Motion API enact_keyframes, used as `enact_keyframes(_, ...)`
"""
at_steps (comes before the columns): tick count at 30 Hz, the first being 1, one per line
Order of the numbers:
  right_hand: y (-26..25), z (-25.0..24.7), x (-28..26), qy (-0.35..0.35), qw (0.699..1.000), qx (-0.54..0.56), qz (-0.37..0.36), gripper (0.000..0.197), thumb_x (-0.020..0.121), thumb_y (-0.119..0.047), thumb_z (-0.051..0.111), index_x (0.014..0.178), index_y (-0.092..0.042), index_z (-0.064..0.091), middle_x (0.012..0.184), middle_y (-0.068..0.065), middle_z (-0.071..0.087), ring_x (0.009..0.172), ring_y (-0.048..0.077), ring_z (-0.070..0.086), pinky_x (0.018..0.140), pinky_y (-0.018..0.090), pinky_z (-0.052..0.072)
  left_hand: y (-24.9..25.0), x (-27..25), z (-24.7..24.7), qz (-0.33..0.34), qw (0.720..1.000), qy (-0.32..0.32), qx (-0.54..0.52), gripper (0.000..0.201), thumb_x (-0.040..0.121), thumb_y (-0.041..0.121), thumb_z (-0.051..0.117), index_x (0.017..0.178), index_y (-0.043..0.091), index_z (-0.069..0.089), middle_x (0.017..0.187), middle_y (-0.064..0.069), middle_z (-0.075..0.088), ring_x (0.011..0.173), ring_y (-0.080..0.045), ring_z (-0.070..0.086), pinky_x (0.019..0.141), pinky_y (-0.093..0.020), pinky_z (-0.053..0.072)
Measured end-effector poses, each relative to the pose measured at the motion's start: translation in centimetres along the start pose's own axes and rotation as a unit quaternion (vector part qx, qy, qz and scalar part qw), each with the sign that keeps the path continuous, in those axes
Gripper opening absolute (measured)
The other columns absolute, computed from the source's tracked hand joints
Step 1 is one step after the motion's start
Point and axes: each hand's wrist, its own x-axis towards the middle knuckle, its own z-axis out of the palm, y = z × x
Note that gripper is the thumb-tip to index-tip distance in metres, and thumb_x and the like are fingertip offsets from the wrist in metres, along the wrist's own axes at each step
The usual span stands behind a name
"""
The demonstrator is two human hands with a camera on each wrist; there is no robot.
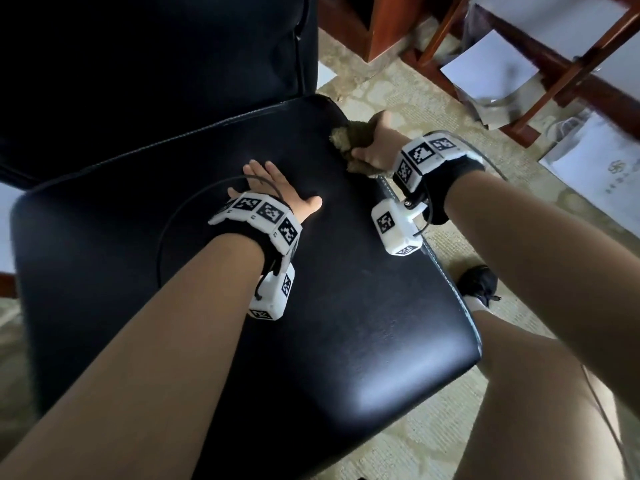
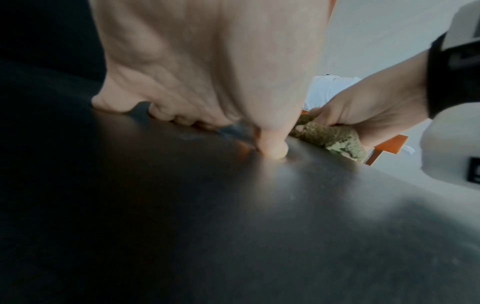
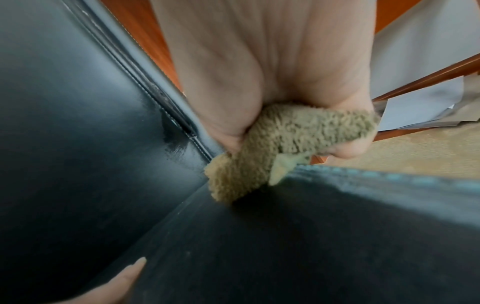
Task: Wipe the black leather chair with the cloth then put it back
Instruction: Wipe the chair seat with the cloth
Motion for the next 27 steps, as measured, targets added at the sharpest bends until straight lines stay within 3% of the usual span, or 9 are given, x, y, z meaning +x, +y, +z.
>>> enact_keyframes(3,1.2,-0.7,-0.7,-0.024,1.0,0.012,0.002,0.058,0.088,-0.023,0.061,0.131,-0.009,0.024,0.102,0.01,0.048,0.096,0.026,0.048,0.076,0.036,0.04,0.2,0.0,0.2,-0.006,1.0,0.0,-0.003,0.103,0.086,0.064,0.042,0.146,0.0,-0.012,0.154,-0.02,-0.016,0.143,-0.031,-0.014,0.111,-0.06,0.004)
enact_keyframes(7,4.4,-1.1,-3.3,-0.042,0.999,0.011,0.02,0.06,0.089,-0.021,0.06,0.133,-0.009,0.021,0.079,0.002,0.044,0.067,0.015,0.044,0.054,0.026,0.036,0.8,-0.5,0.5,-0.021,1.0,0.018,-0.014,0.104,0.085,0.064,0.044,0.146,0.0,-0.011,0.154,-0.02,-0.016,0.143,-0.03,-0.014,0.11,-0.06,0.003)
enact_keyframes(12,7.4,-1.0,-7.1,-0.04,0.999,-0.005,0.036,0.046,0.09,-0.02,0.058,0.121,-0.011,0.025,0.077,0.002,0.045,0.07,0.017,0.044,0.055,0.026,0.034,1.0,-1.0,0.5,-0.03,0.998,0.026,-0.042,0.107,0.083,0.066,0.046,0.146,0.002,-0.012,0.154,-0.018,-0.017,0.143,-0.03,-0.015,0.11,-0.06,0.002)
enact_keyframes(15,8.4,-1.0,-9.1,-0.04,0.998,-0.012,0.038,0.049,0.09,-0.022,0.059,0.123,-0.008,0.026,0.074,0.001,0.042,0.073,0.019,0.045,0.067,0.031,0.035,0.8,-1.2,0.6,-0.026,0.998,0.03,-0.043,0.106,0.084,0.067,0.044,0.146,0.002,-0.012,0.154,-0.018,-0.017,0.143,-0.03,-0.014,0.11,-0.059,0.003)
enact_keyframes(17,9.1,-0.9,-10.1,-0.044,0.998,-0.028,0.038,0.047,0.09,-0.024,0.059,0.12,-0.009,0.026,0.08,0.005,0.048,0.08,0.022,0.047,0.07,0.033,0.034,0.9,-1.4,0.7,-0.022,0.998,0.033,-0.044,0.105,0.085,0.066,0.043,0.146,0.001,-0.012,0.154,-0.019,-0.016,0.143,-0.03,-0.014,0.11,-0.06,0.003)
enact_keyframes(19,9.7,-0.8,-10.9,-0.039,0.997,-0.043,0.041,0.052,0.09,-0.03,0.058,0.125,-0.009,0.026,0.103,0.016,0.052,0.081,0.025,0.049,0.069,0.033,0.036,0.9,-1.5,0.7,-0.022,0.998,0.037,-0.046,0.103,0.086,0.065,0.042,0.146,0.0,-0.012,0.154,-0.019,-0.016,0.143,-0.031,-0.014,0.11,-0.06,0.003)
enact_keyframes(21,9.9,-0.6,-11.4,-0.022,0.997,-0.058,0.043,0.054,0.091,-0.036,0.055,0.129,-0.011,0.026,0.122,0.02,0.044,0.079,0.026,0.048,0.067,0.031,0.036,0.9,-1.5,0.7,-0.022,0.998,0.038,-0.047,0.103,0.086,0.065,0.042,0.146,0.001,-0.012,0.154,-0.019,-0.017,0.143,-0.03,-0.015,0.11,-0.059,0.003)
enact_keyframes(24,9.2,-0.1,-11.2,-0.008,0.997,-0.065,0.049,0.051,0.093,-0.033,0.052,0.13,-0.012,0.025,0.127,0.02,0.037,0.073,0.023,0.045,0.058,0.029,0.033,0.6,-1.6,0.5,-0.021,0.998,0.039,-0.053,0.103,0.086,0.065,0.042,0.146,0.003,-0.013,0.154,-0.017,-0.019,0.143,-0.028,-0.017,0.111,-0.058,0.001)
enact_keyframes(27,8.5,0.3,-10.3,-0.013,0.996,-0.068,0.049,0.053,0.093,-0.031,0.053,0.132,-0.012,0.023,0.126,0.021,0.038,0.077,0.023,0.045,0.067,0.031,0.035,0.2,-1.9,0.4,-0.013,0.998,0.04,-0.054,0.1,0.087,0.065,0.039,0.147,0.004,-0.012,0.154,-0.016,-0.019,0.143,-0.026,-0.016,0.112,-0.056,-0.001)
